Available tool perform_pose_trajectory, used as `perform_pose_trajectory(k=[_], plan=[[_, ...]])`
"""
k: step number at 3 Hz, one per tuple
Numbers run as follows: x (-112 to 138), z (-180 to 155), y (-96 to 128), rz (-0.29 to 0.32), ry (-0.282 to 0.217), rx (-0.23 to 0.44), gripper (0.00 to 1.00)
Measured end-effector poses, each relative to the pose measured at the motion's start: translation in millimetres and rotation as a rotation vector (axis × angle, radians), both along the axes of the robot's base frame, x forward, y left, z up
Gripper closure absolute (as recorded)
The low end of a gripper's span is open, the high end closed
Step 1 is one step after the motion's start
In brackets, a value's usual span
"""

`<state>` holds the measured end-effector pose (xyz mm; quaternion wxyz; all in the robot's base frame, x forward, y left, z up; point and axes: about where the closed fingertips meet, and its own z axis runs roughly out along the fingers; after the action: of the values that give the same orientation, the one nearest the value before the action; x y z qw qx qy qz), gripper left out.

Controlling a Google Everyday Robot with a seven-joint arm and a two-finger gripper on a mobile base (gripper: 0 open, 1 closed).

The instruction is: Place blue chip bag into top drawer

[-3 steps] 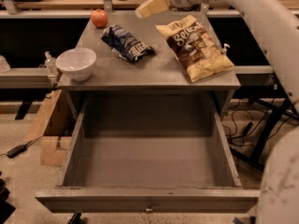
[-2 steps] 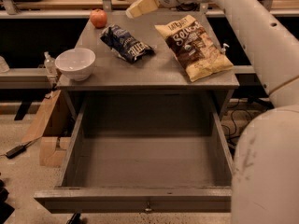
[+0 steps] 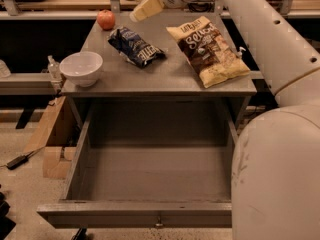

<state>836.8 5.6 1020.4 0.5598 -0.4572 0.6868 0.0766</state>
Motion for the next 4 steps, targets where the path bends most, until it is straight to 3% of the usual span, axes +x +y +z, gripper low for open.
perform_pose_trajectory(k=[2, 4], plan=[[20.1, -50.7, 17.2, -0.025, 0.201, -0.094, 0.00], [14.4, -100.9, 52.3, 0.049, 0.376, -0.086, 0.00]])
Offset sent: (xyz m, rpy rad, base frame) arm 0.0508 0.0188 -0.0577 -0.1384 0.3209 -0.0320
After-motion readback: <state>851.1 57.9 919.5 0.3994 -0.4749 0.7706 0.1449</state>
